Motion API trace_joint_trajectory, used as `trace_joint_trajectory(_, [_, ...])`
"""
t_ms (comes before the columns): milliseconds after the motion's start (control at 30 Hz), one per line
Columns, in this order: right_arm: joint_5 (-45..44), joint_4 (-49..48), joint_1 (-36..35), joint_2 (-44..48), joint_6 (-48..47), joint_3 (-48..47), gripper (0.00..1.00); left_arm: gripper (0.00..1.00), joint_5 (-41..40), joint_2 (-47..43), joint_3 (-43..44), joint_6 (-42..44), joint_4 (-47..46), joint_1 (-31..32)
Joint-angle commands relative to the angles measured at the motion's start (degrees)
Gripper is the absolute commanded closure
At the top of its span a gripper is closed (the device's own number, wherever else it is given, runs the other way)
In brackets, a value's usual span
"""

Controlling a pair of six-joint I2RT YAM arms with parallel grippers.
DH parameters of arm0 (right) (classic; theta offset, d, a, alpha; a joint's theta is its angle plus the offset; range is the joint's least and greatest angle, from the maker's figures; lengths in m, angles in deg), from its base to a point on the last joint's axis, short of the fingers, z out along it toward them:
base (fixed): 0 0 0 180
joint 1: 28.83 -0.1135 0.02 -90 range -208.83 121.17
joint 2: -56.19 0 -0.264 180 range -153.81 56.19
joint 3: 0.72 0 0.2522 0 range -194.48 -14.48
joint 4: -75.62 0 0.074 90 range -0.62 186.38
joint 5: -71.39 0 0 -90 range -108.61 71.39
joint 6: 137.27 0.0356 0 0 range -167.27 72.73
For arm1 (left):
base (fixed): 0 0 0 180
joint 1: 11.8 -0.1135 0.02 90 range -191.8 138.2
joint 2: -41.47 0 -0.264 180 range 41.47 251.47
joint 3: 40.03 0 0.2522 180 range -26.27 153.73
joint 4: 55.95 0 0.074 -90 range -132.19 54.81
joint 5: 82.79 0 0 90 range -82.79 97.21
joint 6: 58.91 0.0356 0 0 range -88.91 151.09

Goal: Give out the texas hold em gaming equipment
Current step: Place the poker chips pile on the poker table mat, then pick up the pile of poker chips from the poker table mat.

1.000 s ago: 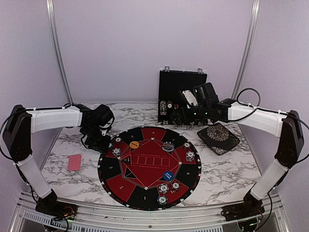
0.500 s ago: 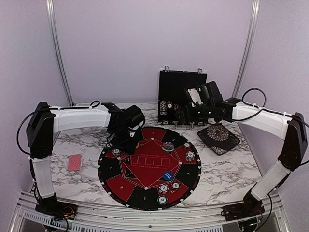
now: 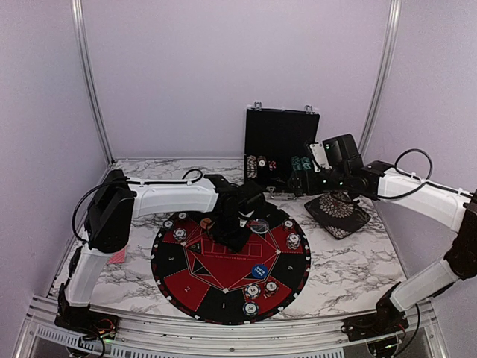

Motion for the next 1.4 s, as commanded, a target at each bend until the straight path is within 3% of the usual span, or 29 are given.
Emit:
trace_joint_trajectory(0, [-0.91, 0.32, 0.35, 2.52, 0.87, 0.41, 0.02, 0.63, -0.15, 2.56, 3.57, -0.81, 2.9, 1.07])
trace_joint_trajectory(200, [-0.41, 0.86, 0.4, 3.33, 0.79, 0.93, 0.02, 0.58, -0.62, 3.45, 3.77, -1.1, 2.83, 1.52])
trace_joint_trajectory(567, [0.08, 5.39, 0.34, 4.31, 0.53, -0.08, 0.02, 0.2, -1.26, -0.92, 1.78, -1.04, 0.21, 1.54])
trace_joint_trajectory(733, [4.0, 5.96, 0.33, 3.51, 1.34, -0.33, 0.01, 0.09, -0.62, -4.57, 0.91, 0.03, -2.19, 0.68])
trace_joint_trajectory(1000, [10.04, 7.02, -1.63, -1.94, 4.47, -2.8, 0.04, 0.03, 2.37, -20.32, -16.63, 1.36, -13.82, -5.63])
trace_joint_trajectory(1167, [7.17, 10.93, -8.68, -9.55, 6.37, -9.32, 0.07, 0.01, 6.9, -32.93, -30.08, 0.88, -22.33, -14.1])
trace_joint_trajectory(1367, [6.07, 15.6, -15.94, -19.62, 8.1, -17.08, 0.12, 0.01, 7.52, -44.11, -39.78, 1.14, -26.64, -21.52])
